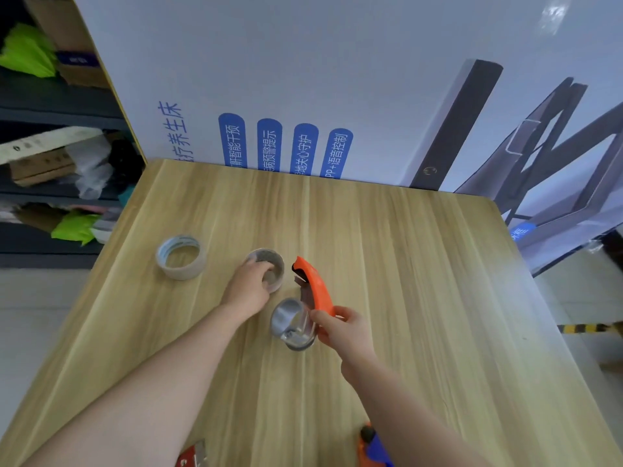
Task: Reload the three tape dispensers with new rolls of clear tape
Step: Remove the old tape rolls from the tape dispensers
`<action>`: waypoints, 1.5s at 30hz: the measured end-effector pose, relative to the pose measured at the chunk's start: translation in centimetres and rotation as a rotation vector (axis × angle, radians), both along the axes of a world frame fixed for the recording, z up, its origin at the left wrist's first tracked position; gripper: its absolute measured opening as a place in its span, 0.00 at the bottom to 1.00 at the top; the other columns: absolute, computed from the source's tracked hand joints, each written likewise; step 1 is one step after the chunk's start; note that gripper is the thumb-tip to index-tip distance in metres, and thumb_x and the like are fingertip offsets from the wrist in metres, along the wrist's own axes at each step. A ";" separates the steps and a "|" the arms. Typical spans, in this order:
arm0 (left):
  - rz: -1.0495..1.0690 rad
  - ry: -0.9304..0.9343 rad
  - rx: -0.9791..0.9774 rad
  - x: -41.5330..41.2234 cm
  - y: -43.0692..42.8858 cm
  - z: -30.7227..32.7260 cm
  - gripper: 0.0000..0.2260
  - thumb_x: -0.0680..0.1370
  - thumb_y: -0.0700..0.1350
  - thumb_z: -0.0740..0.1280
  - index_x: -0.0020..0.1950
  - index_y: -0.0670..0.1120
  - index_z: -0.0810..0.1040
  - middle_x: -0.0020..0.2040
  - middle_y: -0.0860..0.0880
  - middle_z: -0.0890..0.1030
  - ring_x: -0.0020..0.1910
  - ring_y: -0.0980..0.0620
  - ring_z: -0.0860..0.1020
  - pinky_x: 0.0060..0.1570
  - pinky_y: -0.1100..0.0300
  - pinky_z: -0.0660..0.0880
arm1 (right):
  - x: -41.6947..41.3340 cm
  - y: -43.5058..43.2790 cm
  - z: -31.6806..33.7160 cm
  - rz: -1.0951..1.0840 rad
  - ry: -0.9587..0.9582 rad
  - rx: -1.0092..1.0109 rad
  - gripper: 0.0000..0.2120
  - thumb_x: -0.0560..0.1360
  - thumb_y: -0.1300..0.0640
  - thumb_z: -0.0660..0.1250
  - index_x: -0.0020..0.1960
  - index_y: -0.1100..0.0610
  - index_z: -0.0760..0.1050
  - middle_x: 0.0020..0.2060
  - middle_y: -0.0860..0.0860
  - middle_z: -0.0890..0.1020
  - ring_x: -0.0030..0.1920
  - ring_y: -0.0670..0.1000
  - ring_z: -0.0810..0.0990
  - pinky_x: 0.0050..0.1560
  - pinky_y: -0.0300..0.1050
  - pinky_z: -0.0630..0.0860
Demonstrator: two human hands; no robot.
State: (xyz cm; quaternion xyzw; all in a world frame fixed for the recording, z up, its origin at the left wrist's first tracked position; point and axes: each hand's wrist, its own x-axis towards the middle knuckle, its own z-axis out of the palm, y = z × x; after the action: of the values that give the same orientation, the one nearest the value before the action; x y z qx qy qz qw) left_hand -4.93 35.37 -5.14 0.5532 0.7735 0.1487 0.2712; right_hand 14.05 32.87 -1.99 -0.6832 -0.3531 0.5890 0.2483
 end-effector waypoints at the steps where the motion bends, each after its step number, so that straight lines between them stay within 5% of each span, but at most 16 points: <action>1: -0.016 0.036 0.045 0.1 -0.4 -0.2 0.18 0.78 0.38 0.62 0.68 0.47 0.73 0.73 0.47 0.68 0.73 0.48 0.63 0.70 0.50 0.59 | 0.0 0.0 -0.2 -0.003 -0.001 -0.008 0.22 0.66 0.58 0.74 0.58 0.62 0.75 0.46 0.57 0.82 0.40 0.52 0.81 0.49 0.49 0.81; 4: 0.040 0.019 0.250 1.1 -2.4 0.1 0.13 0.77 0.45 0.65 0.61 0.49 0.79 0.61 0.51 0.77 0.63 0.49 0.72 0.64 0.52 0.65 | 0.1 -0.3 -0.4 -0.012 0.009 -0.020 0.22 0.66 0.59 0.74 0.58 0.63 0.76 0.45 0.57 0.82 0.38 0.51 0.80 0.45 0.46 0.81; 7: 0.095 -0.248 0.146 2.6 -4.7 0.8 0.12 0.76 0.49 0.66 0.57 0.49 0.82 0.51 0.53 0.79 0.48 0.55 0.76 0.51 0.61 0.72 | 0.4 -0.7 -0.1 -0.028 0.061 -0.023 0.20 0.66 0.59 0.74 0.57 0.63 0.76 0.41 0.55 0.81 0.35 0.50 0.78 0.39 0.42 0.78; 10: 0.192 -0.361 0.119 3.5 -6.5 1.0 0.11 0.76 0.42 0.67 0.58 0.48 0.82 0.51 0.51 0.83 0.40 0.58 0.76 0.41 0.69 0.70 | 1.1 -1.7 0.7 -0.015 0.113 -0.014 0.16 0.69 0.61 0.73 0.55 0.61 0.77 0.44 0.56 0.82 0.38 0.51 0.81 0.40 0.41 0.78; 13: 0.262 -0.374 0.127 4.1 -8.6 1.6 0.10 0.75 0.40 0.69 0.55 0.47 0.84 0.48 0.52 0.84 0.42 0.56 0.79 0.39 0.69 0.71 | 2.1 -3.2 1.7 0.028 0.157 -0.018 0.10 0.70 0.61 0.73 0.49 0.56 0.76 0.44 0.56 0.84 0.42 0.53 0.83 0.43 0.42 0.81; 19: 0.248 -0.269 0.186 6.2 -13.9 3.1 0.08 0.74 0.40 0.69 0.51 0.46 0.84 0.46 0.51 0.84 0.43 0.54 0.80 0.43 0.63 0.73 | 4.9 -8.0 2.5 0.284 0.051 -0.020 0.21 0.69 0.52 0.75 0.60 0.52 0.76 0.49 0.51 0.85 0.49 0.48 0.83 0.56 0.46 0.79; 24: 0.178 -0.123 0.181 9.0 -19.3 3.7 0.07 0.76 0.42 0.69 0.52 0.47 0.84 0.47 0.51 0.83 0.44 0.52 0.79 0.45 0.60 0.74 | 7.3 -12.4 2.5 0.514 -0.059 0.027 0.26 0.70 0.54 0.76 0.66 0.55 0.72 0.46 0.49 0.85 0.37 0.43 0.81 0.40 0.35 0.77; 26: 0.174 -0.070 0.155 10.2 -21.6 3.6 0.08 0.76 0.42 0.68 0.52 0.48 0.84 0.48 0.51 0.82 0.45 0.52 0.79 0.44 0.59 0.73 | 8.2 -14.4 2.1 0.616 -0.098 0.035 0.29 0.71 0.53 0.75 0.69 0.50 0.70 0.46 0.53 0.86 0.36 0.45 0.80 0.42 0.39 0.77; 30: 0.184 -0.030 0.103 12.0 -25.8 2.6 0.08 0.76 0.41 0.68 0.52 0.48 0.84 0.48 0.52 0.82 0.47 0.52 0.80 0.48 0.57 0.75 | 9.4 -18.1 1.3 0.821 -0.252 0.091 0.18 0.70 0.51 0.72 0.59 0.51 0.76 0.45 0.55 0.86 0.37 0.49 0.79 0.49 0.51 0.80; 33: 0.183 -0.003 0.069 13.0 -28.2 1.8 0.08 0.76 0.42 0.67 0.51 0.49 0.84 0.47 0.53 0.82 0.45 0.54 0.79 0.45 0.60 0.74 | 9.7 -19.8 0.7 0.947 -0.385 0.147 0.17 0.70 0.51 0.71 0.57 0.53 0.77 0.47 0.53 0.85 0.46 0.53 0.82 0.47 0.48 0.79; 40: 0.182 0.079 -0.013 13.7 -30.4 0.2 0.08 0.77 0.44 0.65 0.53 0.51 0.82 0.50 0.54 0.81 0.47 0.54 0.78 0.43 0.60 0.73 | 9.2 -21.6 -0.3 1.118 -0.525 0.207 0.04 0.72 0.57 0.66 0.47 0.55 0.76 0.42 0.52 0.83 0.40 0.52 0.78 0.41 0.47 0.76; 45: 0.158 0.122 0.020 14.0 -29.5 0.6 0.11 0.78 0.46 0.63 0.58 0.53 0.79 0.56 0.54 0.77 0.52 0.52 0.78 0.41 0.60 0.73 | 9.7 -20.8 0.1 0.982 -0.564 0.257 0.12 0.73 0.53 0.67 0.55 0.55 0.77 0.48 0.52 0.84 0.47 0.53 0.83 0.44 0.47 0.80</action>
State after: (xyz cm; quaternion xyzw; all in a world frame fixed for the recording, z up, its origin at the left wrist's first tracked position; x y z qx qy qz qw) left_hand 9.12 5.90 -4.54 0.5010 0.8284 0.1434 0.2053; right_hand 23.77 12.04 -1.90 -0.5341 -0.7498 0.3829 -0.0768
